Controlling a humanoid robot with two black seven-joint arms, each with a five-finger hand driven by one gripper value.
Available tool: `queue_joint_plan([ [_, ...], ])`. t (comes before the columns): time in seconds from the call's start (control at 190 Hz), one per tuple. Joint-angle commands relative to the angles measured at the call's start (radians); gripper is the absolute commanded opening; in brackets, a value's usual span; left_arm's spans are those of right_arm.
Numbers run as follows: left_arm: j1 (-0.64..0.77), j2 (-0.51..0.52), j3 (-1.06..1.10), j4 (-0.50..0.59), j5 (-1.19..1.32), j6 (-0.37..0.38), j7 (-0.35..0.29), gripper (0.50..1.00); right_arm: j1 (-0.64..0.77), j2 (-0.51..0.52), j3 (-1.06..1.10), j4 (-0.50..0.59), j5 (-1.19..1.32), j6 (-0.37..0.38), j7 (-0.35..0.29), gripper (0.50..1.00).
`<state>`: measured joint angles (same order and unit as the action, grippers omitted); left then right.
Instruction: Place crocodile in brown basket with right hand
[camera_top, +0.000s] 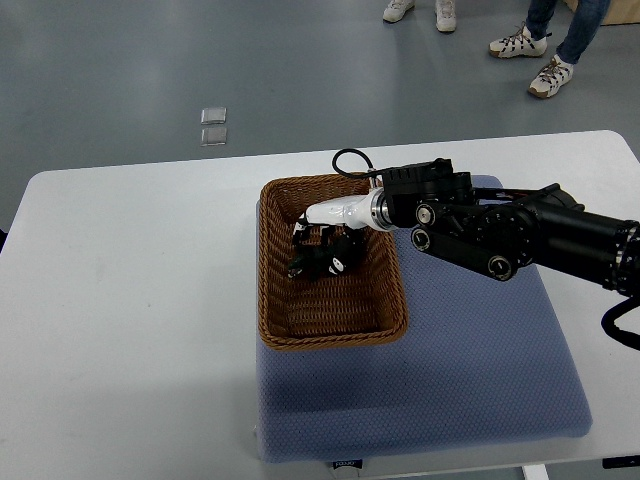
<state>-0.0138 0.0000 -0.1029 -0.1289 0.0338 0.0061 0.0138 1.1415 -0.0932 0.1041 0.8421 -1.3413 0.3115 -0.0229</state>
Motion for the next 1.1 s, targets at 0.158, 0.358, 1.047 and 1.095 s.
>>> queue_joint_plan([
  [0.158, 0.000, 0.000, 0.000, 0.002, 0.000, 0.000, 0.000, 1.000, 0.023, -0.023, 0.017, 0.002, 0.010, 0.021, 0.000, 0.928],
  [0.358, 0.000, 0.000, 0.000, 0.003, 0.000, 0.000, 0.000, 1.000, 0.049, -0.094, 0.128, 0.006, 0.059, 0.024, 0.000, 0.928],
  [1.047, 0.000, 0.000, 0.003, 0.000, 0.000, 0.000, 0.000, 1.000, -0.313, -0.189, 0.930, -0.043, 0.795, 0.009, 0.069, 0.928],
  [1.095, 0.000, 0.000, 0.006, -0.003, 0.000, 0.000, 0.000, 1.000, -0.348, -0.172, 0.968, -0.064, 0.913, 0.009, 0.112, 0.928],
])
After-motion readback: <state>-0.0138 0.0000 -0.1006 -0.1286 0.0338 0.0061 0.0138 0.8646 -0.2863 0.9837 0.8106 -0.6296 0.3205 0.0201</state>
